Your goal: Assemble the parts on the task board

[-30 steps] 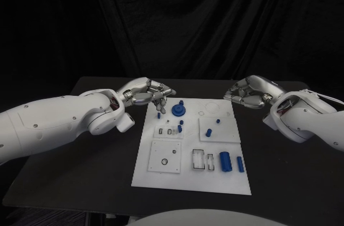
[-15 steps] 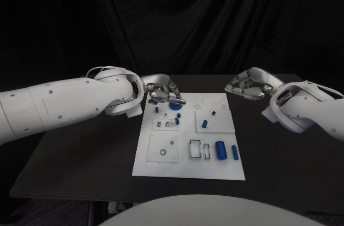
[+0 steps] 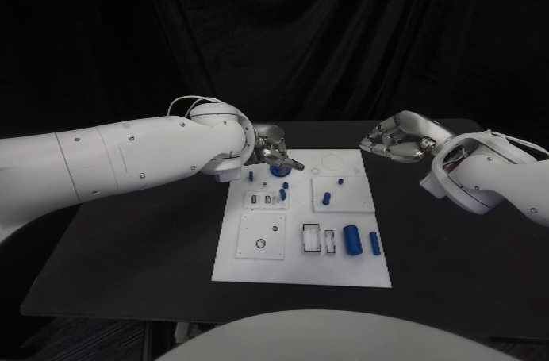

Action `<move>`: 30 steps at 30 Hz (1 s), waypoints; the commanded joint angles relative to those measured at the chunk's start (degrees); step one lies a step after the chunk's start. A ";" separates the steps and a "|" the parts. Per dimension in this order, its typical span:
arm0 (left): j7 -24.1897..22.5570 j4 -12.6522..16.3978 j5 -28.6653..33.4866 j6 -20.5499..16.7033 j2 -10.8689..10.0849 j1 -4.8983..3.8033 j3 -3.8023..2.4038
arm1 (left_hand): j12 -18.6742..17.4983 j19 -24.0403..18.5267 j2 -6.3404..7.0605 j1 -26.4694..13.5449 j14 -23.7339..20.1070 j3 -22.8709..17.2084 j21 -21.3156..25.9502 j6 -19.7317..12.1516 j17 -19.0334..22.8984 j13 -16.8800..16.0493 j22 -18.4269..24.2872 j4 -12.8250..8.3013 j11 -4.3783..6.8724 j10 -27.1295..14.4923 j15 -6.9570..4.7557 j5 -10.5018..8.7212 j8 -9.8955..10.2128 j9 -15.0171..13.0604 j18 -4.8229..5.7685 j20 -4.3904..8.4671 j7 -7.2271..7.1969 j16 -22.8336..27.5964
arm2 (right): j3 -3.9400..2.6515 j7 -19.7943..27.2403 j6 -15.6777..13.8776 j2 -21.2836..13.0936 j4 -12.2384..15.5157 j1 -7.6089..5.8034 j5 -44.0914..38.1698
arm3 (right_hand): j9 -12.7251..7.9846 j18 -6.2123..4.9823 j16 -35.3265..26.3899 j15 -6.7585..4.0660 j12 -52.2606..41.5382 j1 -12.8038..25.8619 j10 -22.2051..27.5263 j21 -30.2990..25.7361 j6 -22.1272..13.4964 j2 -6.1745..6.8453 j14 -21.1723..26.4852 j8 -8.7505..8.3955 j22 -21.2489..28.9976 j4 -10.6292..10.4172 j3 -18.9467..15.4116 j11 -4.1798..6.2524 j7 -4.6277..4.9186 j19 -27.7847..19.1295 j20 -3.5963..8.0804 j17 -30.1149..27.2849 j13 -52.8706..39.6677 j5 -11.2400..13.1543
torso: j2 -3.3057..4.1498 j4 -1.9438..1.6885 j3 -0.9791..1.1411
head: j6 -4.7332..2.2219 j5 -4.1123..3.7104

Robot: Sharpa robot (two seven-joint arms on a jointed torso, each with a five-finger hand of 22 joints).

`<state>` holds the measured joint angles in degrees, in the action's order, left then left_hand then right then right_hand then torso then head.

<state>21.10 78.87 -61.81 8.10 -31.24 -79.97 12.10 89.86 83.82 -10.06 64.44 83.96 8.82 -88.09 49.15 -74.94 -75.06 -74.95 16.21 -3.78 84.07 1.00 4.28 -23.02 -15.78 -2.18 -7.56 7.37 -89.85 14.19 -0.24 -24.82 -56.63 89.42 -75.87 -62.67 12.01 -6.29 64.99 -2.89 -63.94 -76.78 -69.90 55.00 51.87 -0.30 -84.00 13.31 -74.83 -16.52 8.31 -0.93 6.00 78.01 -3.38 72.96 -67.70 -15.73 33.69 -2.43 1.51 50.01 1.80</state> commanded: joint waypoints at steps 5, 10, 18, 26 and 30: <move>10.36 -1.69 -0.75 5.73 2.64 0.22 -0.05 | 0.14 5.65 0.51 -1.57 6.04 -0.17 -1.68 1.97 -15.06 -14.94 -14.50 -0.86 2.25 5.93 -2.19 1.33 -4.70 -9.11 2.01 2.06 -2.09 -0.15 | -0.03 -1.39 1.90 -0.21 -0.02 0.42 -0.83 | -0.11 -0.47 0.00 0.24 -0.03 0.21 -0.39 -0.36 0.59 0.43 -0.15 -0.13 0.05 -0.16 0.34 -0.23 0.05 0.32 -0.15 0.01 0.08 -0.71 | 0.26 0.67 0.20 | -0.01 1.07; 12.23 -3.07 -0.75 6.97 3.89 0.38 -0.05 | 0.14 6.18 0.30 -3.09 6.04 -0.65 -1.91 2.47 -15.06 -14.94 -15.05 -0.79 4.26 5.93 -4.16 3.51 -10.93 -20.15 2.18 4.09 -4.14 -0.15 | -0.03 -1.80 2.16 -0.18 -0.03 0.48 -0.84 | -0.11 -0.47 0.00 0.24 -0.03 0.21 -0.39 -0.36 0.59 0.43 -0.15 -0.13 0.05 -0.16 0.34 -0.23 0.05 0.32 -0.15 0.01 0.08 -0.71 | 0.44 0.75 0.25 | -0.01 1.48; 13.80 -4.88 -0.75 10.20 4.87 1.10 -0.04 | 0.14 6.18 0.06 -2.38 6.04 -2.32 -1.91 2.34 -15.06 -14.94 -15.05 -2.55 5.39 5.93 -5.32 5.14 -12.16 -25.83 2.18 5.32 -5.19 -0.15 | -0.03 -2.48 2.57 -0.08 -0.04 0.51 -0.85 | -0.22 -0.48 -0.03 0.27 0.05 -0.09 -0.35 -0.57 0.64 0.46 -0.18 -0.15 0.11 0.01 0.61 -0.27 0.04 0.36 -0.16 -0.03 0.24 -1.17 | 0.87 0.97 0.19 | -0.01 2.18; 14.23 -4.99 -0.75 10.11 4.73 2.27 -0.04 | 0.14 6.18 0.26 -1.94 6.04 -3.36 -1.91 2.43 -15.06 -14.94 -15.05 -3.68 5.52 5.93 -5.50 6.84 -11.15 -27.30 2.18 5.52 -5.29 -0.15 | -0.03 -2.88 2.80 -0.06 -0.01 0.51 -0.86 | -0.25 -0.50 -0.03 0.27 0.07 -0.15 -0.34 -0.67 0.63 0.50 -0.19 -0.17 0.14 0.02 0.65 -0.27 0.05 0.35 -0.16 -0.04 0.27 -1.22 | 0.85 1.09 0.32 | -0.01 2.54; 14.23 -5.17 -0.75 9.72 4.72 2.70 -0.04 | 0.14 6.18 0.29 -2.00 6.04 -3.48 -1.91 2.60 -15.06 -14.94 -15.05 -3.77 5.56 5.93 -5.54 6.88 -11.16 -27.62 2.18 5.55 -5.33 -0.15 | -0.03 -3.11 3.00 -0.10 0.09 0.51 -0.86 | -0.26 -0.50 0.00 0.27 0.03 -0.18 -0.37 -0.67 0.60 0.51 -0.20 -0.19 0.14 0.02 0.67 -0.27 0.06 0.36 -0.16 -0.02 0.24 -1.26 | 0.82 0.93 0.32 | -0.01 2.24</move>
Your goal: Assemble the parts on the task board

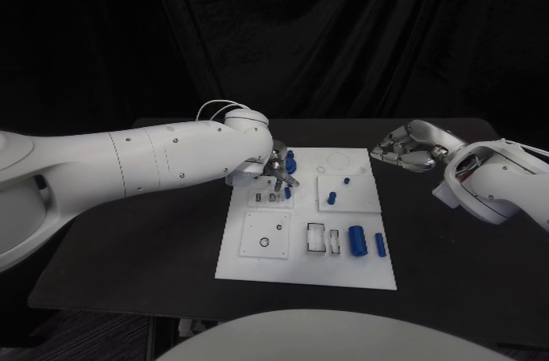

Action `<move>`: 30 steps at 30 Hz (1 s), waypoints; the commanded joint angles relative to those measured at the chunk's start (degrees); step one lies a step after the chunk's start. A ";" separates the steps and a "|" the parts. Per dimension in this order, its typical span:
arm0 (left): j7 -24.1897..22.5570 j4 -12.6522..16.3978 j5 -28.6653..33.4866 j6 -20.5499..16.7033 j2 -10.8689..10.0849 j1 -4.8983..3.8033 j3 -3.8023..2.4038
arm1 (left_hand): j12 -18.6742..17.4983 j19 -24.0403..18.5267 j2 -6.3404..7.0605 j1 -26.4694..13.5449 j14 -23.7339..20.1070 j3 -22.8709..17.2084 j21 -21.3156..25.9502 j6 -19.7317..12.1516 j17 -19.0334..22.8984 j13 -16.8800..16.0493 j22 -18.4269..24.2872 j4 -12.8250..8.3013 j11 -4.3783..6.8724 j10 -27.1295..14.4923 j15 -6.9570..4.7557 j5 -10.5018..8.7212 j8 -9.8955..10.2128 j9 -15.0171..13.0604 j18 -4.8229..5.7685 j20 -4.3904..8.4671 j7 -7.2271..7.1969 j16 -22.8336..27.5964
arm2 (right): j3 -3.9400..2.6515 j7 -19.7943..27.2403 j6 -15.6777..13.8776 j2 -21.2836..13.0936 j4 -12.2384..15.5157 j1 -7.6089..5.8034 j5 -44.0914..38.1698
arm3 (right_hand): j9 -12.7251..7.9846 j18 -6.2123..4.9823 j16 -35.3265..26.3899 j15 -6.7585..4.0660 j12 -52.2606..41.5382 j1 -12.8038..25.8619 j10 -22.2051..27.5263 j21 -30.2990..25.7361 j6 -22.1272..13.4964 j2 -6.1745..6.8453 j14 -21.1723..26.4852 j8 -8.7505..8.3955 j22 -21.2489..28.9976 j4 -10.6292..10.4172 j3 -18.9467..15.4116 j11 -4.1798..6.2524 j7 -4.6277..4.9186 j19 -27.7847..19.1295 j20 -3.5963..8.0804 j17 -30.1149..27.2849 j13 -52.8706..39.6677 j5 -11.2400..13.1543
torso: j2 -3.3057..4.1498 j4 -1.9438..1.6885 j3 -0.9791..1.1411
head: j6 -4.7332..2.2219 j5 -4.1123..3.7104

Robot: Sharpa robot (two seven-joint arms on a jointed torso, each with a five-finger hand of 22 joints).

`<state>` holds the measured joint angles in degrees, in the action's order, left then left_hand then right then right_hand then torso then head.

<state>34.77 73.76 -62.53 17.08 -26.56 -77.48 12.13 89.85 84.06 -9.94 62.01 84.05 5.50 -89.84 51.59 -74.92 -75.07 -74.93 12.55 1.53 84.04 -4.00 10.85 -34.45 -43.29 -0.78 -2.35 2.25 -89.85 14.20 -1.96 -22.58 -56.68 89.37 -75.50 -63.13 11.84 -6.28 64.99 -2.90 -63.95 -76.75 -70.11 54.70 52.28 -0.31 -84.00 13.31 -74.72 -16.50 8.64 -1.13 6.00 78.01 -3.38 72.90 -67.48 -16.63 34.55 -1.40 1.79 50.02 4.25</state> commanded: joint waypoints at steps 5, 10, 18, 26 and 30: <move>0.37 -0.31 -0.03 -0.31 0.11 0.81 -0.07 | 0.15 5.94 0.04 -0.15 5.95 -0.91 -0.16 -0.45 -15.08 -14.93 -15.07 -0.21 0.11 5.96 -0.50 0.81 2.67 -0.38 0.78 0.39 0.08 -0.15 | -0.04 -1.72 0.95 -0.18 0.25 0.14 -0.40 | -0.15 -0.56 -0.22 0.28 0.21 -0.31 -0.02 -0.71 0.11 0.54 -0.15 -0.25 0.17 0.00 0.44 -0.07 0.08 0.27 -0.16 -0.11 0.20 -0.48 | -0.15 -0.14 0.21 | -0.02 -0.12; 0.13 -0.59 -0.03 -1.79 0.21 1.16 -0.07 | 0.15 5.87 0.00 -0.25 5.95 -1.63 -0.10 -0.18 -15.08 -14.93 -14.97 -0.51 -0.04 5.96 -0.38 1.43 4.40 -0.29 0.75 0.29 0.25 -0.15 | -0.04 -2.03 1.27 -0.24 0.35 0.14 -0.40 | -0.20 -0.61 -0.42 0.28 0.38 -0.34 0.12 -0.98 0.03 0.57 -0.10 -0.30 0.28 -0.01 0.48 -0.08 0.11 0.20 -0.17 -0.25 0.36 -0.53 | 0.09 -0.17 0.10 | -0.02 0.06; -0.30 -0.76 -0.03 -3.13 0.41 1.43 -0.07 | 0.15 5.49 0.00 -0.52 5.95 -2.30 0.17 0.06 -15.08 -14.93 -14.49 -0.65 -0.22 5.96 -0.23 1.92 6.04 -0.26 0.61 0.17 0.45 -0.15 | -0.05 -2.53 1.80 -0.24 0.38 0.14 -0.40 | -0.29 -0.68 -0.78 0.31 0.59 -0.33 0.32 -1.41 -0.14 0.61 0.01 -0.42 0.45 -0.07 0.53 -0.10 0.18 0.08 -0.18 -0.50 0.55 -0.56 | 0.12 -0.13 0.06 | -0.02 0.16; -0.74 -1.49 -0.03 -3.59 0.85 1.89 -0.07 | 0.15 5.33 -0.12 -0.70 5.95 -3.03 0.30 0.41 -15.08 -14.93 -14.28 -0.77 -0.34 5.96 -0.10 2.42 7.28 -0.35 0.54 0.03 0.56 -0.15 | -0.05 -2.72 2.49 -0.03 0.19 0.14 -0.41 | -0.33 -0.75 -1.05 0.33 0.84 -0.37 0.55 -1.86 -0.20 0.60 0.11 -0.47 0.62 -0.08 0.61 -0.14 0.19 -0.05 -0.19 -0.68 0.78 -0.59 | 0.04 -0.06 0.10 | -0.02 0.41; -1.04 -1.89 -0.03 -3.87 1.02 2.22 -0.07 | 0.15 5.31 -0.10 -0.73 5.95 -3.37 0.32 0.44 -15.08 -14.93 -14.26 -0.87 -0.40 5.96 -0.05 2.84 7.83 -0.42 0.54 -0.01 0.63 -0.15 | -0.05 -2.81 2.88 0.09 0.04 0.14 -0.41 | -0.39 -0.86 -1.58 0.41 1.35 -0.38 1.06 -2.63 -0.10 0.68 0.32 -0.44 0.93 -0.09 0.69 -0.22 0.23 -0.31 -0.24 -1.02 1.22 -0.66 | 0.02 -0.10 0.10 | -0.02 0.43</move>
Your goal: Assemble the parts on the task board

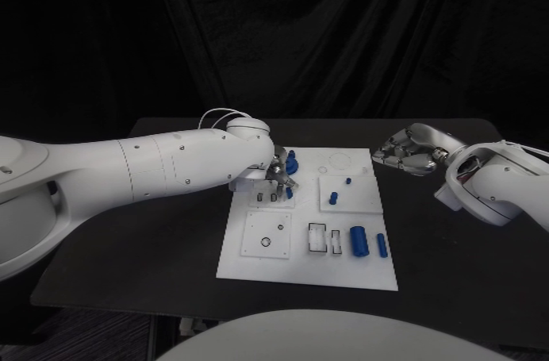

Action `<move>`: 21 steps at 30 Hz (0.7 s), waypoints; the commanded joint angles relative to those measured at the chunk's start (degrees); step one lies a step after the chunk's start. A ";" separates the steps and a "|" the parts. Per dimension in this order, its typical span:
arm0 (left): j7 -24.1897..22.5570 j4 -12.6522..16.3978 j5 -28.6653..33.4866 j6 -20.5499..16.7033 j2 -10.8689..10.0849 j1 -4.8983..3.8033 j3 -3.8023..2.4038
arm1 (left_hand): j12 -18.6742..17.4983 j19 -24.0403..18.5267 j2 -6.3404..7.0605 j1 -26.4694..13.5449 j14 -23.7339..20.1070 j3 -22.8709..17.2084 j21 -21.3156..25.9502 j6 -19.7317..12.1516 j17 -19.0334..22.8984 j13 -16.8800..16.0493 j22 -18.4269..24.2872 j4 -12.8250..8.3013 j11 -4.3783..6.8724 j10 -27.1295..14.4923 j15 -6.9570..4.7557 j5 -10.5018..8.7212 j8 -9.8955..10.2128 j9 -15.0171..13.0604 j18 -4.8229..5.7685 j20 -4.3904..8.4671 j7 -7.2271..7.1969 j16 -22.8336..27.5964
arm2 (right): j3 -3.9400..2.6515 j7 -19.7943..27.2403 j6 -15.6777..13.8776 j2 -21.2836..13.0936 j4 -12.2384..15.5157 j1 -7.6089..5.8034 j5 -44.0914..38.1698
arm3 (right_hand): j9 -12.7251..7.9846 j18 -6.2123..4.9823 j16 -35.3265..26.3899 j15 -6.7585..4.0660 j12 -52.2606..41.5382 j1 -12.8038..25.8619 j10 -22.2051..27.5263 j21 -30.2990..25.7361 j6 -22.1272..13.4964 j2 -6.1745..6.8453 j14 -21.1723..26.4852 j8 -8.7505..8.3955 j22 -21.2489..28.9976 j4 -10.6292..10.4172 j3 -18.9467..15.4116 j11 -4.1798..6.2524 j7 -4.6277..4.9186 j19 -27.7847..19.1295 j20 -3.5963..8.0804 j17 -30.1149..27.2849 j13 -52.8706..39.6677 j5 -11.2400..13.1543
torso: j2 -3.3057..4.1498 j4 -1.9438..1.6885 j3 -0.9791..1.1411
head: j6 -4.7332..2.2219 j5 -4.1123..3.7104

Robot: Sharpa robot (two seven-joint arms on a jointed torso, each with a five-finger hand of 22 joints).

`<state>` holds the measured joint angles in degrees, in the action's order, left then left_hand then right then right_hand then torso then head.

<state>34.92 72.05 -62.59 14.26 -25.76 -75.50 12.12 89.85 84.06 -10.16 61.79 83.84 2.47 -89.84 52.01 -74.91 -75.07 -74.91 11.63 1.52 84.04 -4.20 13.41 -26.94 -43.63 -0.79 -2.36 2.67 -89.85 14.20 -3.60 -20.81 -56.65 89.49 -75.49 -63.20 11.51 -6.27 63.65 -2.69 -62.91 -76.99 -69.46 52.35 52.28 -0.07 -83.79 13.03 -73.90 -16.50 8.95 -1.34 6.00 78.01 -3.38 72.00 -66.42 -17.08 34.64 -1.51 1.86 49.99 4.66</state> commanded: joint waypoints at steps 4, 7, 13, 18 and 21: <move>-1.31 -0.43 0.03 -1.04 0.38 0.45 -0.05 | 0.15 5.32 0.25 -0.41 6.16 -0.78 0.31 0.16 -15.09 -14.93 -14.30 -0.22 -0.42 5.96 0.19 0.86 0.86 -0.22 0.55 -0.06 0.24 -0.15 | -0.04 -1.26 1.38 0.16 -0.23 0.19 -0.34 | -0.10 -0.91 -0.43 0.23 0.65 -0.17 0.74 -0.60 -0.14 0.48 0.21 -0.20 0.22 -0.08 0.43 -0.01 0.26 -0.41 -0.26 -0.25 0.45 -0.24 | -0.10 0.12 0.05 | 0.01 0.11; -1.22 -0.49 0.03 -0.83 0.51 0.56 -0.05 | 0.15 5.41 0.30 -0.34 6.16 -0.95 0.25 0.23 -15.09 -14.93 -14.40 -0.34 -0.43 5.96 0.20 1.01 1.03 -0.28 0.59 -0.07 0.24 -0.15 | -0.04 -1.26 1.38 0.22 -0.32 0.29 -0.34 | -0.15 -0.95 -0.59 0.25 0.87 -0.20 0.98 -0.85 -0.18 0.49 0.29 -0.23 0.31 -0.08 0.51 -0.04 0.28 -0.50 -0.28 -0.35 0.64 -0.27 | -0.16 0.14 0.09 | 0.01 0.07; -1.52 -0.50 0.03 -0.57 0.86 0.72 -0.05 | 0.15 5.43 0.55 -0.02 6.16 -1.56 0.24 0.44 -15.09 -14.93 -14.43 -0.89 -0.41 5.96 0.18 1.26 1.61 -0.50 0.59 -0.08 0.21 -0.15 | -0.04 -1.19 1.46 0.36 -0.50 0.56 -0.34 | -0.36 -1.07 -1.05 0.35 3.36 -0.30 3.45 -1.78 -0.31 0.63 0.57 -0.37 0.63 -0.09 0.80 -0.12 0.40 -0.81 -0.38 -0.65 2.72 -0.34 | -0.19 0.04 0.13 | 0.01 0.05; -1.91 -0.55 0.03 -0.39 1.10 0.86 -0.05 | 0.15 5.50 0.84 0.43 6.16 -2.44 0.19 0.80 -15.09 -14.93 -14.52 -1.68 -0.34 5.96 0.12 1.52 2.22 -0.85 0.62 -0.05 0.13 -0.15 | -0.04 -1.18 1.61 0.56 -0.74 0.66 -0.34 | -0.39 -1.09 -1.12 0.36 3.51 -0.32 3.63 -1.92 -0.36 0.63 0.60 -0.40 0.68 -0.09 0.85 -0.12 0.41 -0.85 -0.39 -0.70 2.84 -0.35 | -0.14 0.18 0.08 | 0.01 0.22; -2.00 -0.58 0.03 -0.26 1.16 0.93 -0.05 | 0.15 5.50 0.93 0.52 6.16 -2.71 0.19 0.99 -15.09 -14.93 -14.51 -1.91 -0.29 5.96 0.09 1.49 2.37 -0.99 0.62 -0.03 0.10 -0.15 | -0.04 -1.20 1.67 0.61 -0.84 0.68 -0.34 | -0.43 -1.10 -1.15 0.37 3.53 -0.20 3.71 -2.05 -0.39 0.59 0.64 -0.43 0.72 -0.16 0.88 -0.14 0.45 -0.89 -0.40 -0.72 2.88 -0.29 | -0.14 0.19 0.09 | 0.01 0.08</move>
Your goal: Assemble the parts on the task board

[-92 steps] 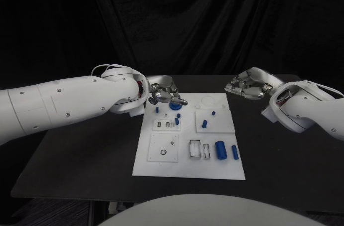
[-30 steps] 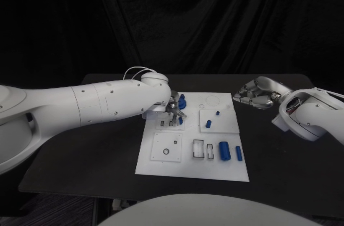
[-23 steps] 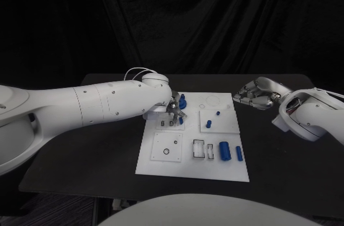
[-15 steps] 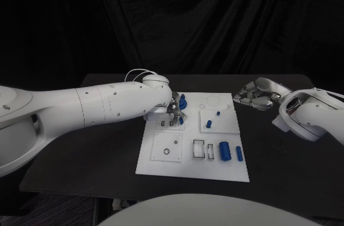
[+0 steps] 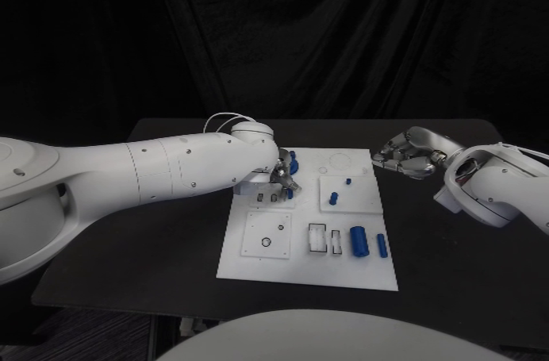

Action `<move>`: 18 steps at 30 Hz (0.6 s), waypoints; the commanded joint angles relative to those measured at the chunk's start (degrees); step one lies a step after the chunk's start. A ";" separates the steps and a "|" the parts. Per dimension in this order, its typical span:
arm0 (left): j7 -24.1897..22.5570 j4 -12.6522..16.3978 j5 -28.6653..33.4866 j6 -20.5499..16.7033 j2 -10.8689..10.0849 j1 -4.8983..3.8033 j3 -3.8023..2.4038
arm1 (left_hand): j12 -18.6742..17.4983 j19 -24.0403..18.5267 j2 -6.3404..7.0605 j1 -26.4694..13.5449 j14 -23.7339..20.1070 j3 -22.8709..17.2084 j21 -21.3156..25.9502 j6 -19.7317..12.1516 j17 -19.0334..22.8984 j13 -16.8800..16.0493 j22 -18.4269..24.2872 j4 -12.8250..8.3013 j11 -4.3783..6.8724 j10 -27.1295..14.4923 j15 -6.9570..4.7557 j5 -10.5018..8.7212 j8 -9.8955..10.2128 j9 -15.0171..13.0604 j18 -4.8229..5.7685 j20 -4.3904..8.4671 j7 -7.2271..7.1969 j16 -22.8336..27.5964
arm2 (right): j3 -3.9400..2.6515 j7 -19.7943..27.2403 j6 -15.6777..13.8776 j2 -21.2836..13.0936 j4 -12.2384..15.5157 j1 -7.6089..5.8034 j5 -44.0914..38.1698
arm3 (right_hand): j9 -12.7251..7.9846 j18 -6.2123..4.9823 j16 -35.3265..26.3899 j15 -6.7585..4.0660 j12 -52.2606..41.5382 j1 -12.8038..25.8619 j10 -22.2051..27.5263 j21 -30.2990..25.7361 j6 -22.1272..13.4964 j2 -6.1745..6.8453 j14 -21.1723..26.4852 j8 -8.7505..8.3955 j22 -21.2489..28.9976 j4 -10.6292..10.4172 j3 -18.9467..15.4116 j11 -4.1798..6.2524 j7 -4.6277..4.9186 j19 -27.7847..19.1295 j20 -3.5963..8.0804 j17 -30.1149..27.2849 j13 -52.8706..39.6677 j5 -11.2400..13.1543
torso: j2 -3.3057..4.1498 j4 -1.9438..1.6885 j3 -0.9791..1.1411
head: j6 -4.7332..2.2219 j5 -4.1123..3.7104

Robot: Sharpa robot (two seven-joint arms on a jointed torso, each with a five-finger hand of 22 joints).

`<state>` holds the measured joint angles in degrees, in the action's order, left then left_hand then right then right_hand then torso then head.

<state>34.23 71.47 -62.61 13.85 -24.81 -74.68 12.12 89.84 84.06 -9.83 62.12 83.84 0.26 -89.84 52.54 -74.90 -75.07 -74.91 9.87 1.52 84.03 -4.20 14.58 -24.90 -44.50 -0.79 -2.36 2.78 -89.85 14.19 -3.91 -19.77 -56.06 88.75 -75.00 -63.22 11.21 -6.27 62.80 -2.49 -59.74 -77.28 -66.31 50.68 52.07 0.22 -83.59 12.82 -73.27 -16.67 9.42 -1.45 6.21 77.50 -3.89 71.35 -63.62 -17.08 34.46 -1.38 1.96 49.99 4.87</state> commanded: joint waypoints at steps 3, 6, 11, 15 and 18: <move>-1.17 -0.10 0.04 0.53 0.34 0.16 -0.05 | 0.16 5.50 0.79 0.43 6.16 -0.97 0.19 0.62 -15.10 -14.93 -14.53 -0.59 -0.24 5.97 0.03 0.33 0.64 -0.32 0.62 0.02 -0.08 -0.15 | -0.04 -0.88 0.65 0.04 -0.22 0.20 -0.32 | -0.24 -1.09 -0.33 0.24 0.23 0.77 0.62 -0.50 -0.16 0.15 0.49 -0.25 0.09 -0.09 0.36 -0.13 0.31 -0.38 0.04 -0.10 0.12 0.26 | 0.06 0.03 -0.05 | 0.01 -0.32; -0.95 -0.22 0.04 1.01 0.48 0.19 -0.05 | 0.16 5.58 1.06 0.68 6.16 -1.41 0.13 0.80 -15.10 -14.93 -14.63 -1.08 -0.18 5.97 -0.02 0.17 0.95 -0.55 0.65 0.07 -0.13 -0.15 | -0.04 -0.89 0.72 0.11 -0.38 0.23 -0.32 | -0.27 -1.10 -0.32 0.25 0.24 0.93 0.66 -0.54 -0.17 0.12 0.50 -0.27 0.10 -0.10 0.34 -0.13 0.32 -0.38 0.03 -0.09 0.16 0.36 | 0.03 -0.07 -0.03 | 0.01 -0.47; -0.69 -0.18 0.04 1.40 0.59 0.24 -0.05 | 0.16 5.55 1.22 0.83 6.16 -1.73 0.16 0.93 -15.10 -14.93 -14.58 -1.39 -0.15 5.97 -0.06 -0.11 1.19 -0.72 0.64 0.10 -0.16 -0.15 | -0.04 -0.85 0.76 0.24 -0.52 0.36 -0.32 | -0.40 -1.11 -0.38 0.31 0.10 1.89 0.72 -0.80 -0.12 -0.11 0.54 -0.29 0.14 -0.12 0.22 -0.20 0.34 -0.39 -0.03 -0.16 0.26 1.07 | 0.02 -0.04 0.02 | 0.01 -0.54; -0.57 -0.21 0.04 1.69 0.70 0.27 -0.05 | 0.16 5.51 1.44 1.36 6.16 -2.62 0.19 1.11 -15.10 -14.93 -14.53 -2.23 -0.07 5.97 -0.13 -0.04 1.76 -1.06 0.62 0.17 -0.24 -0.15 | -0.04 -0.86 0.96 0.37 -0.55 0.51 -0.32 | -0.42 -1.14 -0.40 0.31 0.12 2.02 0.76 -0.93 -0.12 -0.14 0.55 -0.30 0.19 -0.12 0.20 -0.20 0.34 -0.42 -0.03 -0.17 0.30 1.15 | 0.01 0.01 -0.03 | 0.01 -0.29; -0.54 -0.21 0.04 1.83 0.71 0.30 -0.05 | 0.16 5.49 1.57 1.70 6.16 -3.27 0.21 1.19 -15.10 -14.93 -14.51 -2.80 -0.03 5.97 -0.16 0.34 2.14 -1.27 0.61 0.22 -0.27 -0.15 | -0.04 -0.88 1.04 0.43 -0.57 0.57 -0.32 | -0.42 -1.14 -0.40 0.31 0.12 2.02 0.76 -0.93 -0.12 -0.14 0.55 -0.30 0.19 -0.12 0.20 -0.20 0.34 -0.42 -0.03 -0.17 0.30 1.15 | 0.02 0.07 -0.03 | 0.01 -0.08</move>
<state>34.13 71.24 -62.62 14.71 -24.25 -74.54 12.12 89.83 84.06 -8.39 63.55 83.84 -2.59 -89.84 53.45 -74.94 -75.07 -74.91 7.01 1.51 84.03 -4.19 14.57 -22.94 -45.71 -0.79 -2.36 2.46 -89.85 14.20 -3.96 -19.32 -55.64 88.20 -74.58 -63.23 10.85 -6.27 62.74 -2.29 -59.74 -75.80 -66.11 50.04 52.07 -0.11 -83.39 12.82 -73.14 -16.67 9.42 -1.65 6.21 77.50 -3.89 71.23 -63.40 -16.15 34.49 -1.38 1.95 49.99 4.67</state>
